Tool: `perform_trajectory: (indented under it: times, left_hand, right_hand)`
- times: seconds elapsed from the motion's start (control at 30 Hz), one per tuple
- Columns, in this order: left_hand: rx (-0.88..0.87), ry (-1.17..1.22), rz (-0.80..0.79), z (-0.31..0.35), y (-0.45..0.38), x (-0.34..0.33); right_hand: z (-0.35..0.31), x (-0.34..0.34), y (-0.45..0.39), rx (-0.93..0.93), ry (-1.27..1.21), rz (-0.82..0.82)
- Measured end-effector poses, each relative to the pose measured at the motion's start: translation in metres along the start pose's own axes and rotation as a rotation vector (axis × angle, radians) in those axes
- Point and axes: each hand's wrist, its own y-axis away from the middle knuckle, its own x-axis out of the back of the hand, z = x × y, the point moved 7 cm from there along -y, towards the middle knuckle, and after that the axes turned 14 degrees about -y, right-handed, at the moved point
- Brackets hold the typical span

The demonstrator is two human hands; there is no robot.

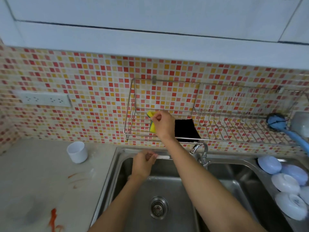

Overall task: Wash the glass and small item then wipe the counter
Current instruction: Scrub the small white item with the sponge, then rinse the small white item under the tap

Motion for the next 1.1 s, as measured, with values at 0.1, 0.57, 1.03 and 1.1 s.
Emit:
perform_trajectory:
  times: [0.1,0.57,1.03,1.1]
  left_hand:
    - [0.005,-0.002,-0.013,-0.006,-0.002,-0.005]
    - [0.045,-0.064,-0.098,-0.016,-0.016,-0.037]
    - [0.046,0.015,-0.206,0.017,-0.032,-0.12]
    - [0.087,0.069,-0.206,0.019,-0.031,-0.131]
  right_hand:
    - [0.016,-0.031,-0.017,-0.08,0.152,-0.136]
    - [0.015,-0.028,0.011,-0.048,0.193,-0.48]
    - [0.223,0.178,0.108,-0.383,0.044,0.307]
    - [0.261,0.176,0.098,-0.546,0.147,0.19]
